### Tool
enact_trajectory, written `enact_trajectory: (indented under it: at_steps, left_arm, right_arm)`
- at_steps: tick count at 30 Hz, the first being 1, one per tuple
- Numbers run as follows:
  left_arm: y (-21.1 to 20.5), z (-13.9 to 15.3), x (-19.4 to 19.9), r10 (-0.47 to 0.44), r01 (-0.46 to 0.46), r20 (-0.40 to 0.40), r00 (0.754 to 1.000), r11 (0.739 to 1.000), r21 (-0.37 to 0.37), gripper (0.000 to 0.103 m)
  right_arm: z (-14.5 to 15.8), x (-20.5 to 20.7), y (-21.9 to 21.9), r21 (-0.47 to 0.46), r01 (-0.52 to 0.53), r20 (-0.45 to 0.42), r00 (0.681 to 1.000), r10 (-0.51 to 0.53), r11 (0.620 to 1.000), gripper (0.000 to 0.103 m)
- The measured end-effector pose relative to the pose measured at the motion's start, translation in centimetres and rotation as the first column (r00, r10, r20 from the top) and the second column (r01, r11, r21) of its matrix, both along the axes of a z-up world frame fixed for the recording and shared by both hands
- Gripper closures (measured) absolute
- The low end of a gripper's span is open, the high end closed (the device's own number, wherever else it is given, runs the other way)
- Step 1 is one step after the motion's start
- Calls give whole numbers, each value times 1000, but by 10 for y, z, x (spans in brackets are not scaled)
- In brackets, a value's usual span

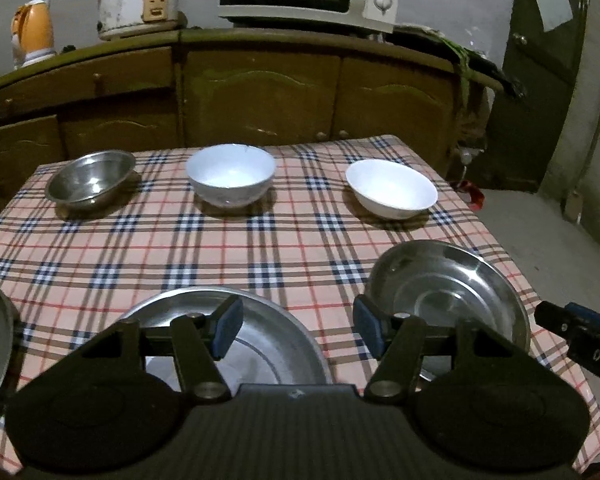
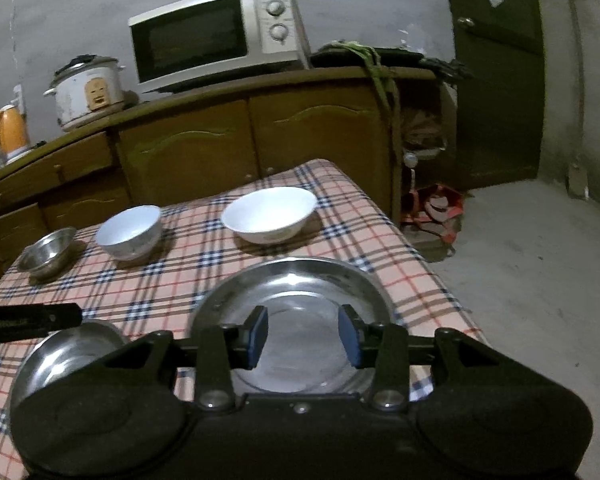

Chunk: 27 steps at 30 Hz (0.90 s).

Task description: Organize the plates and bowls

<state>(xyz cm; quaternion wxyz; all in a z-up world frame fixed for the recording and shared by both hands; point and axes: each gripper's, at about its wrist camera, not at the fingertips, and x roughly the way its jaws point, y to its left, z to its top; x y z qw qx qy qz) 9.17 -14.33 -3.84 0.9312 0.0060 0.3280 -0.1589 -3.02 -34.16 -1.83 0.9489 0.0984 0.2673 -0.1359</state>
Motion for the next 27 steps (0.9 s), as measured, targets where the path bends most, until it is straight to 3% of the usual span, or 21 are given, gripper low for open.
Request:
enact_trajectory:
  at_steps: [16, 27]
  left_arm:
    - [-59, -25, 28, -92, 94, -45, 995, 995, 43, 38]
    - [-86, -51, 54, -102, 112, -107, 989, 989, 95, 38]
  right_arm:
    - [-39, 13, -52, 55, 90, -63, 994, -86, 994, 44]
    - [-64, 40, -72, 97, 90, -107, 991, -80, 991, 41]
